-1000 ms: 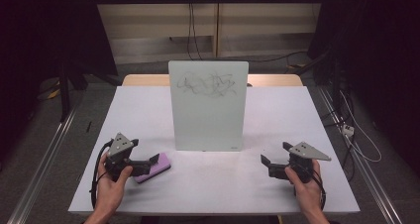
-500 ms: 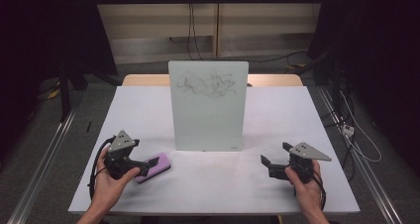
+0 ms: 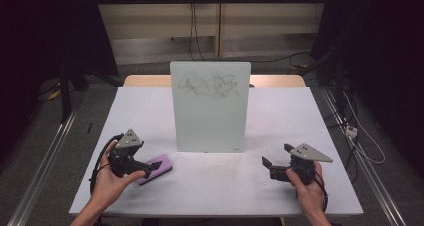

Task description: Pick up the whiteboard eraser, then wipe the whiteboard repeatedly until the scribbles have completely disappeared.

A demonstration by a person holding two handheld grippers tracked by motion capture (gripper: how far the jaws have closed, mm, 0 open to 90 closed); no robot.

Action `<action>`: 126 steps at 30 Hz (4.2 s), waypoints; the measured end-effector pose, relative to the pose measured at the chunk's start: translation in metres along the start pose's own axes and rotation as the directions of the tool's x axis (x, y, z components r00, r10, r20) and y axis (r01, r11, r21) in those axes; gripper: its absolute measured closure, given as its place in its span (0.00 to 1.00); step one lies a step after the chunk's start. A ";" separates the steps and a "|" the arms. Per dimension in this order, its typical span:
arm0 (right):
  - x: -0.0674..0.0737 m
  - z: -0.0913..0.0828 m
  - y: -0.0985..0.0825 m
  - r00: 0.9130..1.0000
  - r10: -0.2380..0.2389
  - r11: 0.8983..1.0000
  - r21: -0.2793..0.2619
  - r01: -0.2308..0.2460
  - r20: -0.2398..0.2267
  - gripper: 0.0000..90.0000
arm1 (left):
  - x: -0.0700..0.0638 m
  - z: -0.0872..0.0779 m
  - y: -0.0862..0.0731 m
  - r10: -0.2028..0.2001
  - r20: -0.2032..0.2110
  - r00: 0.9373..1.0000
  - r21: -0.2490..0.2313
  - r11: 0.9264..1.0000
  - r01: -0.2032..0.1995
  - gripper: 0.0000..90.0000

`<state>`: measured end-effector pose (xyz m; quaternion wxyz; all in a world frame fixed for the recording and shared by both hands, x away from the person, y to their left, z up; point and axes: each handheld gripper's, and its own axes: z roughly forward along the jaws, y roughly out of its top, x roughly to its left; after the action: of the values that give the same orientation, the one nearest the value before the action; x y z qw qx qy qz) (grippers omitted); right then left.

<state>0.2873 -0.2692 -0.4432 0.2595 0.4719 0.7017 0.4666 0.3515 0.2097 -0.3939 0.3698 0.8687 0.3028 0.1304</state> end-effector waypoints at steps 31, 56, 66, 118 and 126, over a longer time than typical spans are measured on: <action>0.002 0.002 0.000 1.000 -0.009 1.000 0.007 0.009 -0.012 0.07 | -0.001 0.021 0.000 0.098 0.112 0.989 0.213 0.970 -0.120 0.21; -0.001 0.002 0.000 1.000 0.009 1.000 0.004 -0.009 0.003 0.07 | -0.001 0.034 -0.009 0.125 0.123 0.984 0.298 0.942 -0.157 0.44; 0.000 0.004 0.000 1.000 -0.003 1.000 0.014 0.003 -0.002 0.07 | -0.001 0.027 -0.008 0.105 0.113 0.988 0.225 0.966 -0.128 0.45; 0.003 0.006 0.000 1.000 -0.010 1.000 0.012 0.011 -0.017 0.07 | -0.021 -0.014 0.022 0.102 0.040 0.994 -0.252 0.964 -0.089 0.45; 0.002 0.005 0.000 1.000 -0.011 1.000 0.015 0.011 -0.019 0.07 | -0.022 -0.012 0.043 0.127 0.056 0.990 -0.247 0.963 -0.109 0.45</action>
<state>0.2905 -0.2653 -0.4456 0.2519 0.4654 0.7101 0.4645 0.3473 0.1790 -0.3543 0.4757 0.8373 0.2188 0.1575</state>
